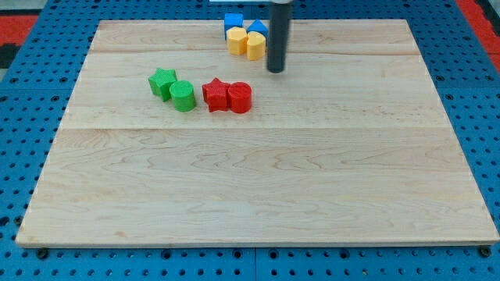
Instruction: Push the red star below the red circle
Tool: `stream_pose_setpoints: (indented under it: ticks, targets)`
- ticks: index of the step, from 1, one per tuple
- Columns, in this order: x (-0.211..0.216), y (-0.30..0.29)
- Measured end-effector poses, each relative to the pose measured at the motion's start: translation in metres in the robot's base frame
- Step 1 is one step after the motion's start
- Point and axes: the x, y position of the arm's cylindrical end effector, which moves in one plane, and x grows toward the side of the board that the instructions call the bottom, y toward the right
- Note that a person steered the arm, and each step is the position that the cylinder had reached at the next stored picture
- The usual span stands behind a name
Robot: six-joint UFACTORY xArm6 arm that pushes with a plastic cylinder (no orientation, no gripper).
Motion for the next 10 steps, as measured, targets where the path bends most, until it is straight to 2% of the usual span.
stream_pose_setpoints:
  ticks: [1, 2, 3, 4, 5, 6, 8, 9, 10]
  targets:
    - [0.013, -0.083]
    - [0.042, -0.092]
    - [0.049, 0.025]
    - [0.081, 0.047]
    - [0.067, -0.008]
    - [0.065, -0.014]
    - [0.031, -0.023]
    - [0.046, -0.073]
    - [0.08, -0.057]
